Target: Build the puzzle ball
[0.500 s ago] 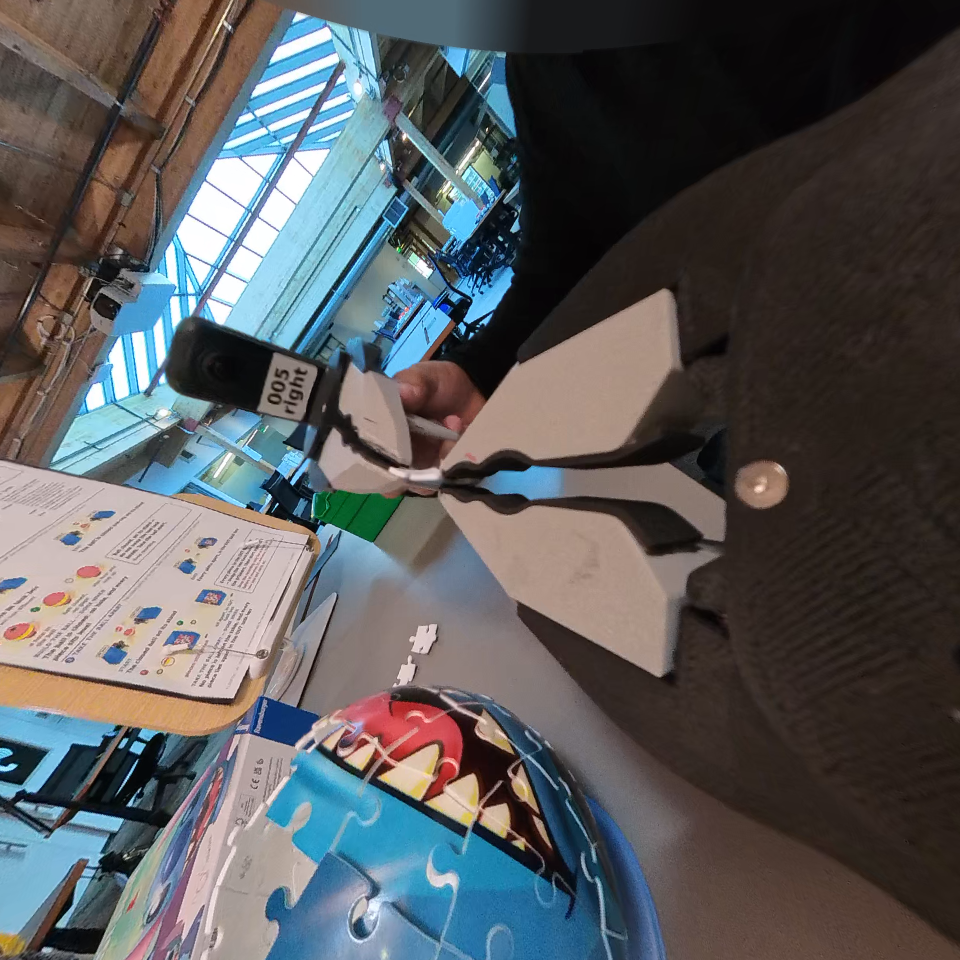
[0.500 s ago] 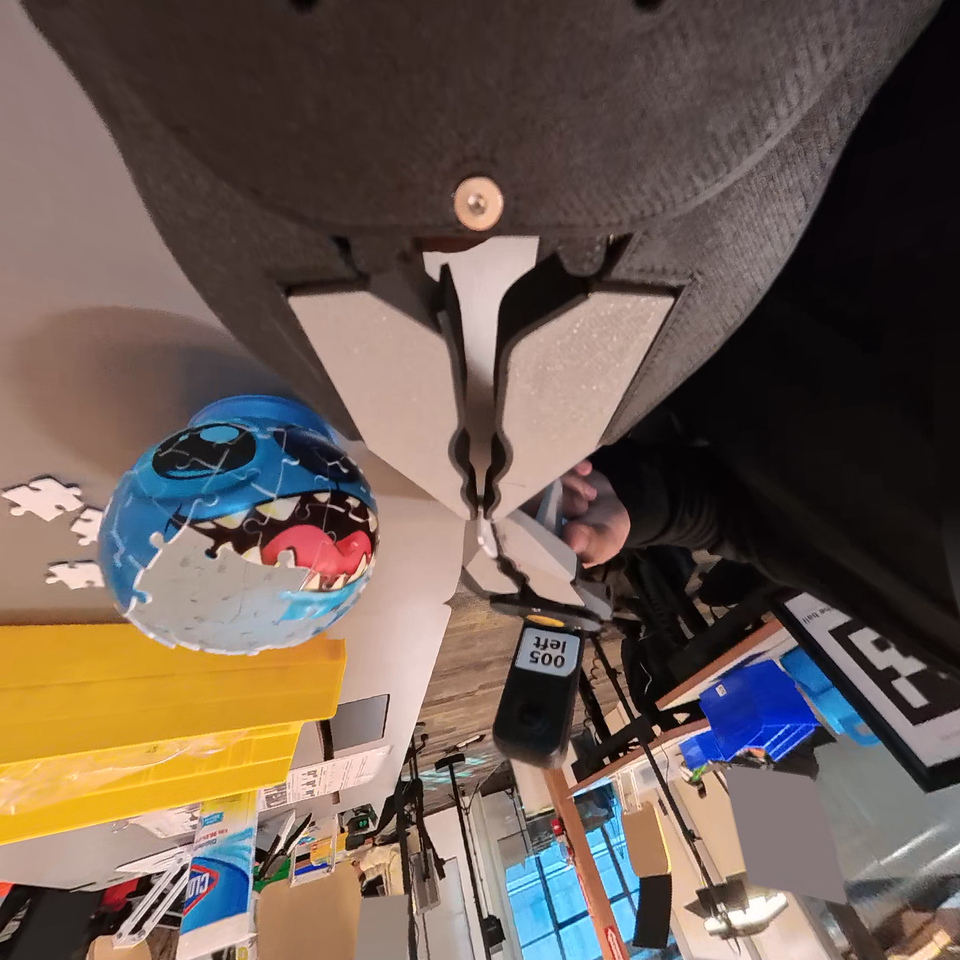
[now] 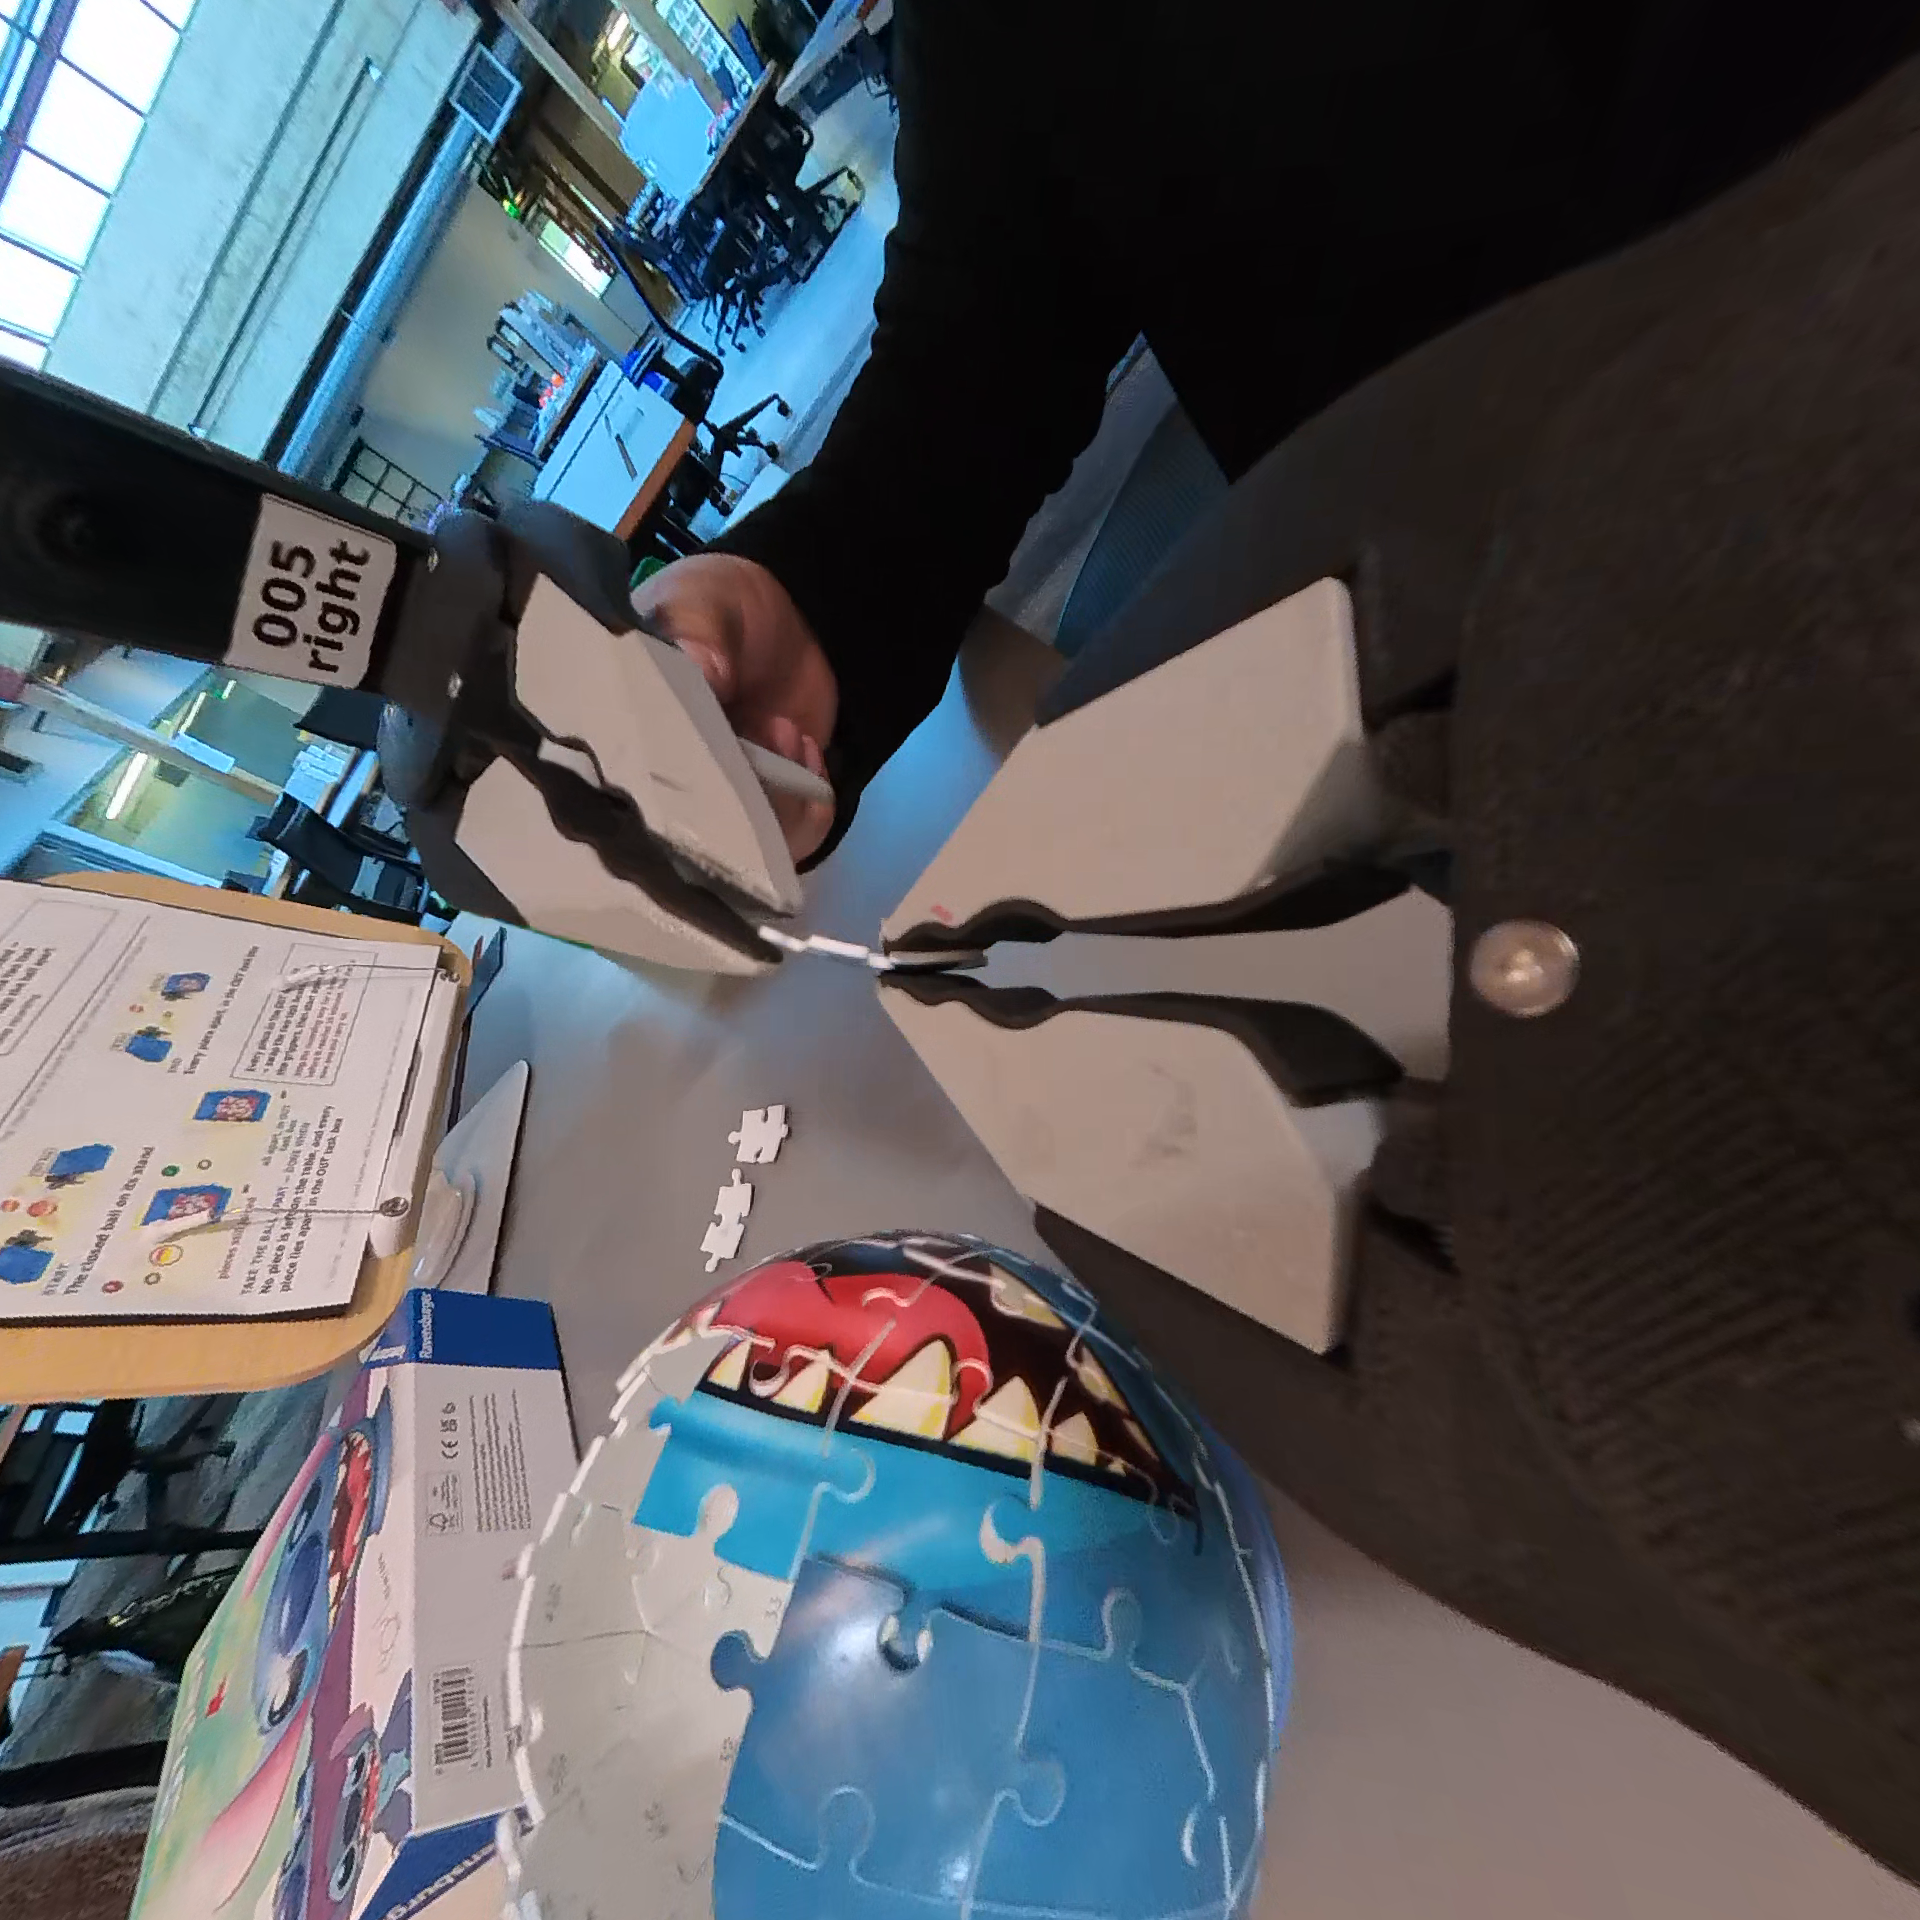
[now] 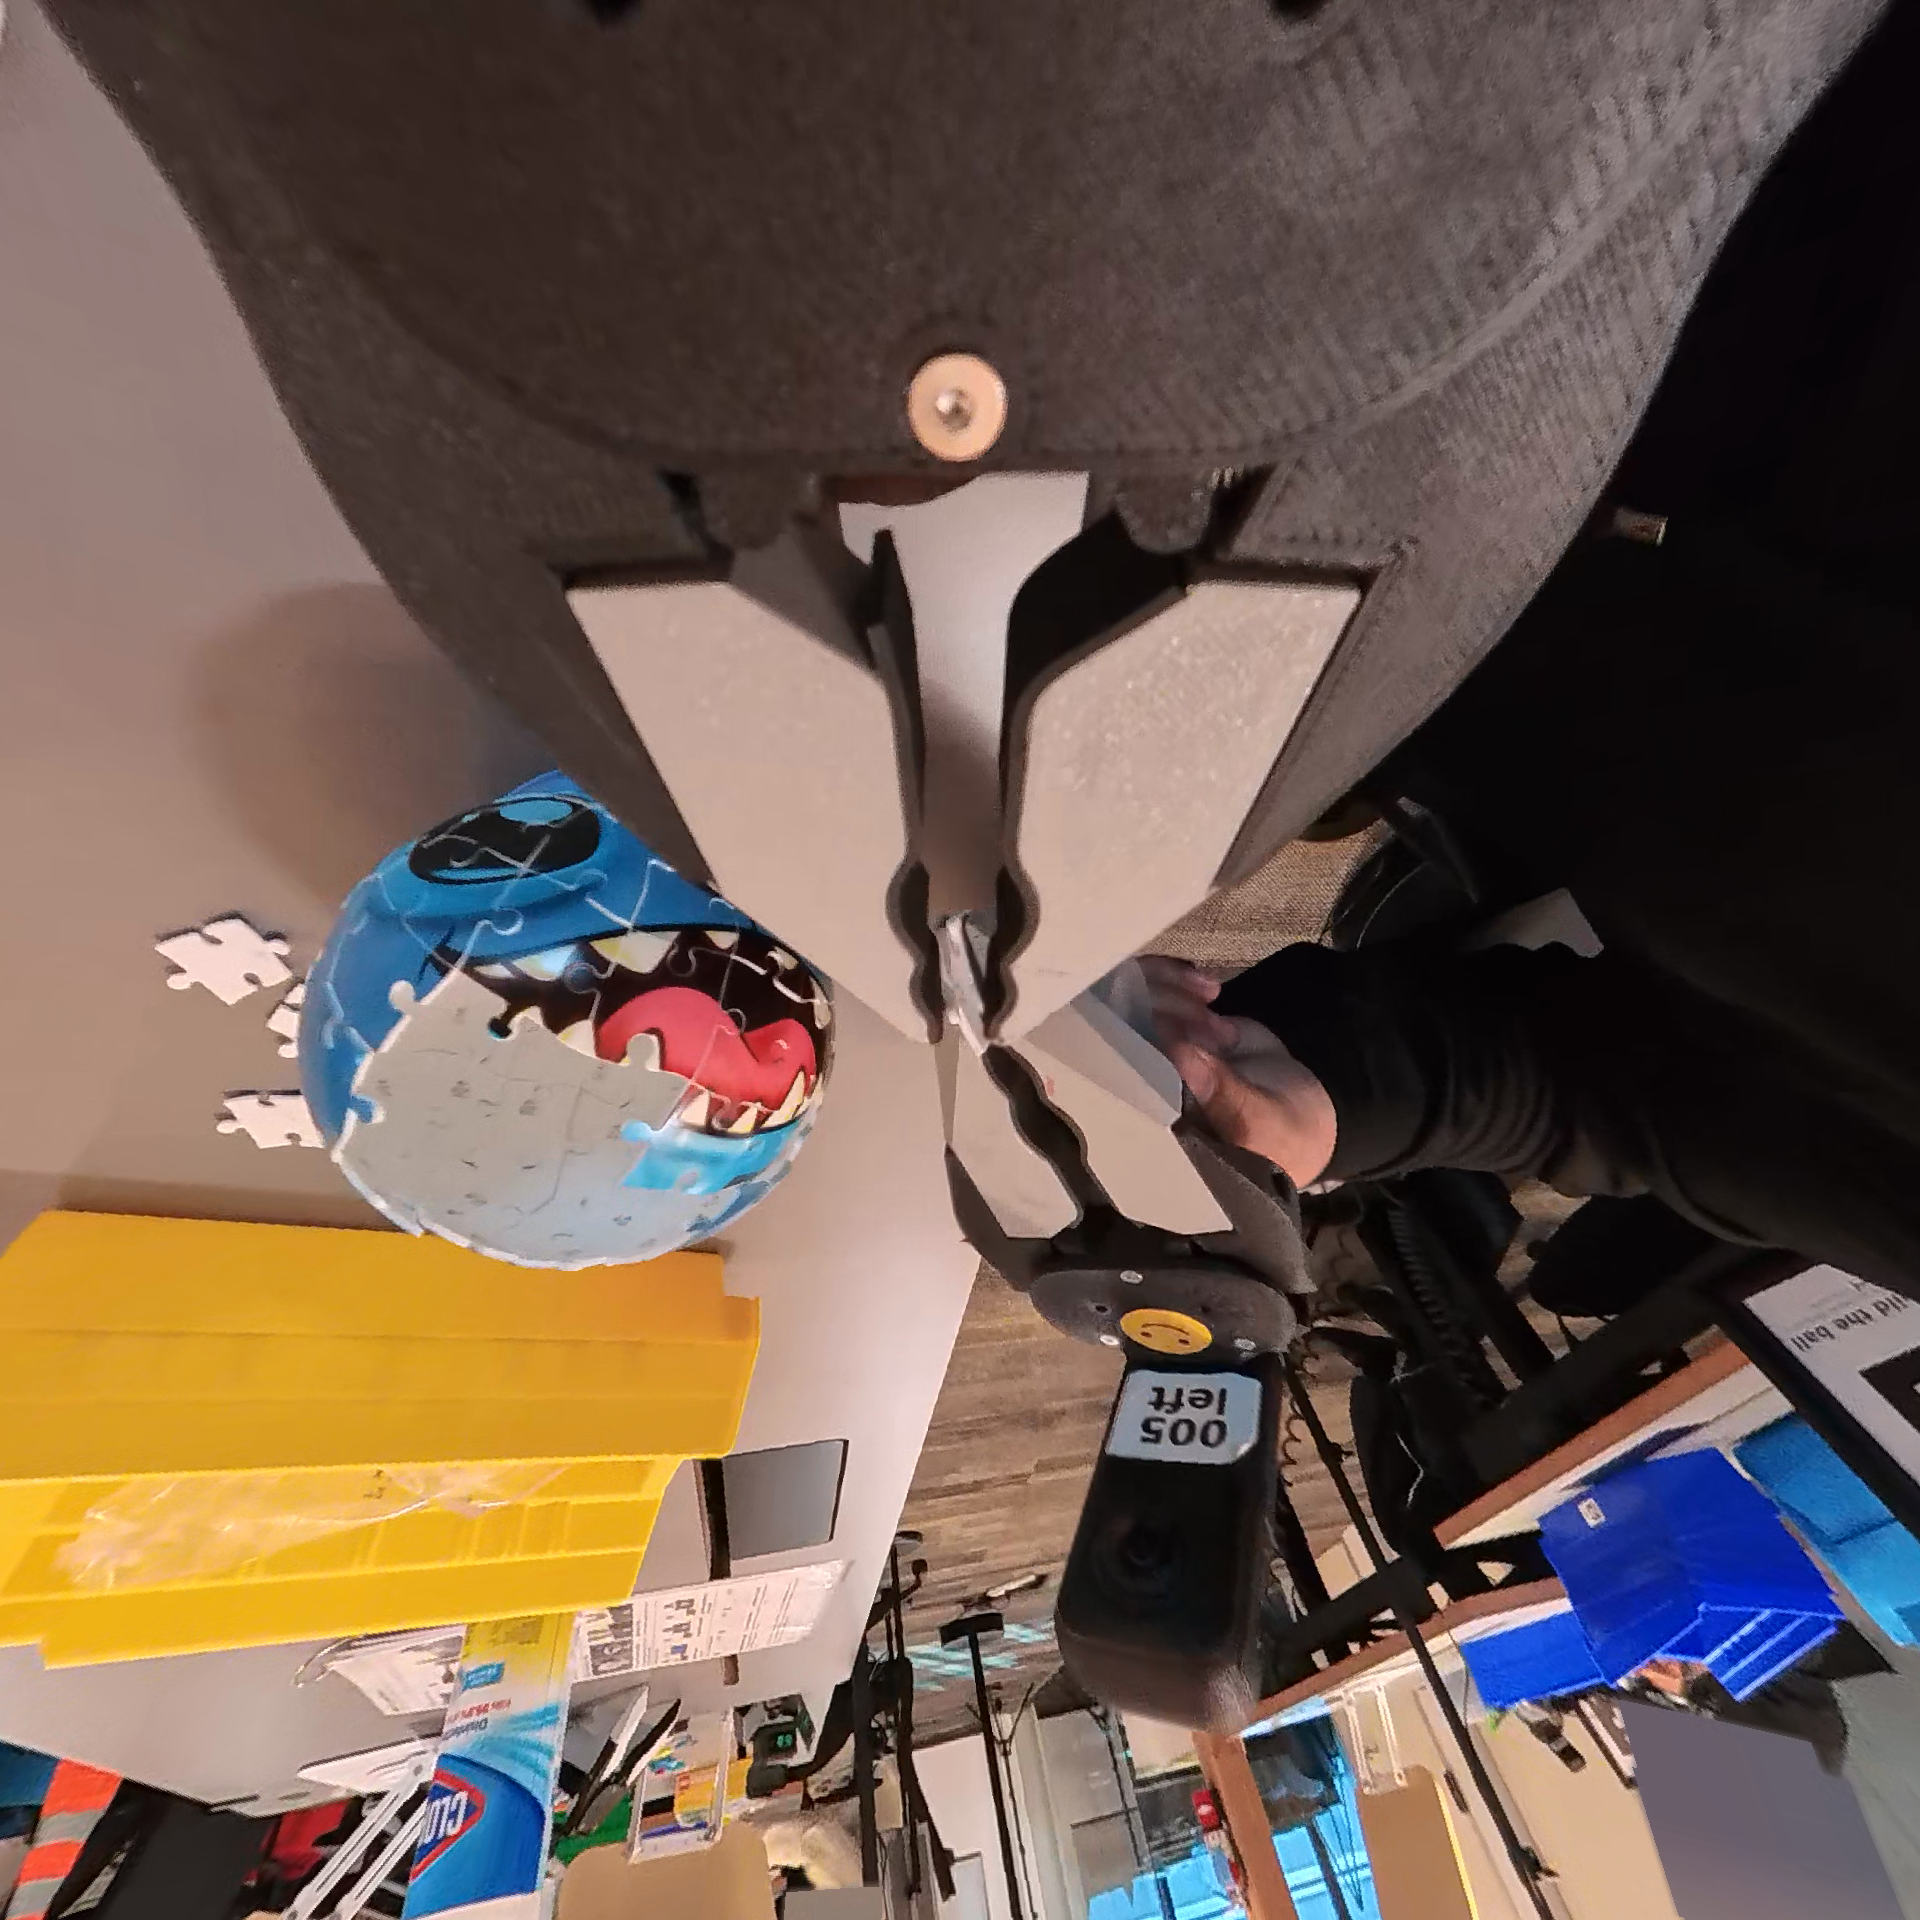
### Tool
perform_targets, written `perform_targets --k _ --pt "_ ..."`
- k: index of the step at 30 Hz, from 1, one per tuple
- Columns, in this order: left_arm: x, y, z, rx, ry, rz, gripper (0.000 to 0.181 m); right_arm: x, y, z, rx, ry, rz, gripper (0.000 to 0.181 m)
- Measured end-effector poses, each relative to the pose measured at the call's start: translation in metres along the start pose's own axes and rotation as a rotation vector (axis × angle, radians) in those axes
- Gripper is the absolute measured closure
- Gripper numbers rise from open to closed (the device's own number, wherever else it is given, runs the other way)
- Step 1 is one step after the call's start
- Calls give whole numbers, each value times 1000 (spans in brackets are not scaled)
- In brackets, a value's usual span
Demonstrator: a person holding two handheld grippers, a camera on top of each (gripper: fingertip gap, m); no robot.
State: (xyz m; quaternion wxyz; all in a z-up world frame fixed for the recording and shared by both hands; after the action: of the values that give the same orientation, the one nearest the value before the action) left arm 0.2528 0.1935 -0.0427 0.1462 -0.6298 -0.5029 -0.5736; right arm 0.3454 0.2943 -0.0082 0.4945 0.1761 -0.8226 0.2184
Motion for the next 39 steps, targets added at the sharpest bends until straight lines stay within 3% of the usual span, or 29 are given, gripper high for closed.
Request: perform_targets --k 6,15,21,24,31,33,39 --pt "6 -4 -7 -18 2 -12 175 8 8 -1 -19 -2 -27 181" --pt "9 -18 -52 130 26 12 164 18 31 -7 -15 52 26 181" --pt "21 -11 -44 99 17 32 163 23 35 -4 55 114 99 181" --pt "33 -11 -33 141 20 92 161 33 35 -7 73 154 102 181" --pt "96 -20 -41 154 84 165 161 84 41 -5 2 255 -46 181" --pt "100 -22 -39 137 44 172 180 86 41 -2 17 283 -43 181" --pt "102 -32 -41 187 -32 239 181 69 54 -5 -43 196 -79 181"
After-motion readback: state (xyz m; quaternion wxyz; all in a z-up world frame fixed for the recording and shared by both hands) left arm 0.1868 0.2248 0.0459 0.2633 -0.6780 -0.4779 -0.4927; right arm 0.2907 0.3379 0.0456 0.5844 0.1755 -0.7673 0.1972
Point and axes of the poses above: each gripper's, where its closed fingertips meet, z out along the fingers, x out of its top, y = z × x across the jaws, the point moved 8 cm from there along -z, back along the fingers, and after that the axes turned 9 degrees about -y, right-handed, at the moved point
